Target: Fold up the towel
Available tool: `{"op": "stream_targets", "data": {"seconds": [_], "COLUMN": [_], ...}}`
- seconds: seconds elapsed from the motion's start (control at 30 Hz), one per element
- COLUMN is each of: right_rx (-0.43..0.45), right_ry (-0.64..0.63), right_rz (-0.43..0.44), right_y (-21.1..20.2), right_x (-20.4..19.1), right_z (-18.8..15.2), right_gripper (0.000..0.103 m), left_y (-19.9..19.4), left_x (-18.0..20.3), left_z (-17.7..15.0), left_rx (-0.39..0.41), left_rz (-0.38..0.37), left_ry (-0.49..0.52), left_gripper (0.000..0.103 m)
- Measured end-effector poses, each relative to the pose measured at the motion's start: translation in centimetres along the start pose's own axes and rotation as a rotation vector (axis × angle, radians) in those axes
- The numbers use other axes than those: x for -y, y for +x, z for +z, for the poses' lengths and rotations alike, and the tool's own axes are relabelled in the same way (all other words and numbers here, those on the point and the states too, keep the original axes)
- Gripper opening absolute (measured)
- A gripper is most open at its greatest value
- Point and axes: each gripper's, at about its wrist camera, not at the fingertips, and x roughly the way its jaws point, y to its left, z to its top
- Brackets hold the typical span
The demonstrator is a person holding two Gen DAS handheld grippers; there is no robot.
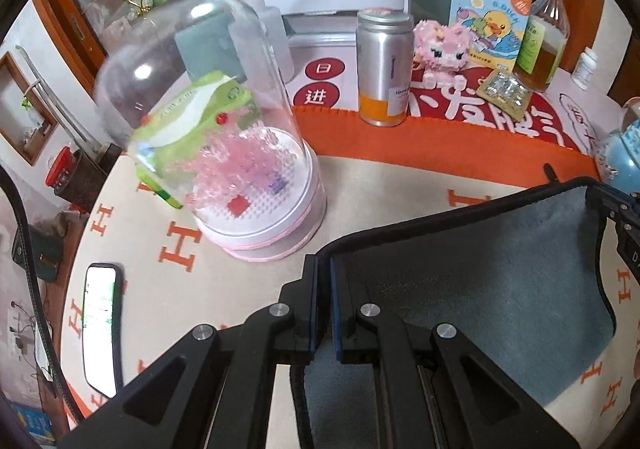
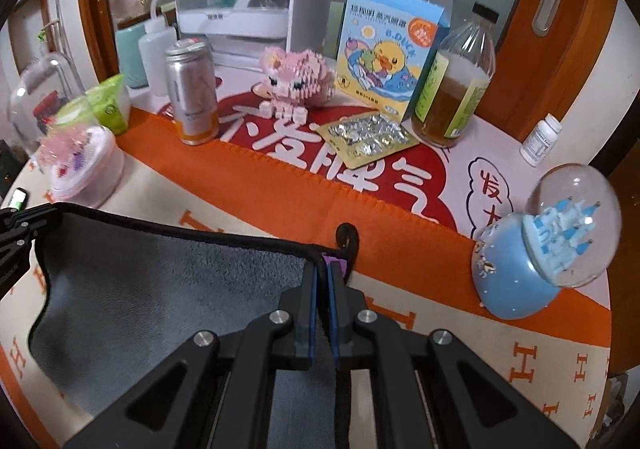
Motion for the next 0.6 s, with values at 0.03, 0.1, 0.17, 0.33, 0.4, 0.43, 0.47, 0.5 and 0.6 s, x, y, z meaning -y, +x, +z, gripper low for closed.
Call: {"op": "stream_targets", "data": {"seconds": [0.03,0.1,0.17,0.33,0.4,0.43,0.47,0.5,0.6], "right_rx": [-0.005,-0.012,-0.019,-0.041,-0.051,-0.051,-0.052,-0.052,-0.053], "right_ry": [-0.001,-0.006,-0.011,-0.009,-0.006,-0.003,-0.001,0.002,0.012], "right_rz": [-0.006,-0.02,-0.035,-0.05,-0.051,-0.049,-0.046,-0.045,-0.038], "right_y": [0.4,1.3,2.0,3.3,3.7,3.7,3.7,3.7,3.6], "right_x": [-0.1,-0.5,-0.8,-1.1,-1.2,-1.3,-1.3,-1.3,-1.3], "right_z": [0.0,-0.1,-0.2,-0.3,-0.4,-0.4,-0.5,-0.5,-0.5], "right_gripper": [0.005,0.005,0.005,0.005,0.005,0.005,0.005,0.006,0.009], "left_y": [0.4,1.2,1.9,3.0,3.4,3.5,3.6,3.6,3.4], "left_x": [0.0,0.1,0.2,0.4,0.7,0.8,0.9,1.0,1.0], "left_z": [-0.1,-0.1,-0.2,-0.2,-0.3,-0.3,-0.3,-0.3,-0.2], "left_rx": [-0.006,-0.014,-0.021,-0.033,-0.035,-0.034,-0.033,-0.032,-0.025], "left_rz": [0.0,-0.002,-0.001,-0.005,0.004,0.007,0.007,0.001,-0.017], "left_ry": [-0.002,-0.007,-0.01,0.003,0.016,0.021,0.027,0.03,0.028], "left_gripper": [0.004,0.004,0.004,0.006,0.006,0.008,0.01,0.015,0.035]}}
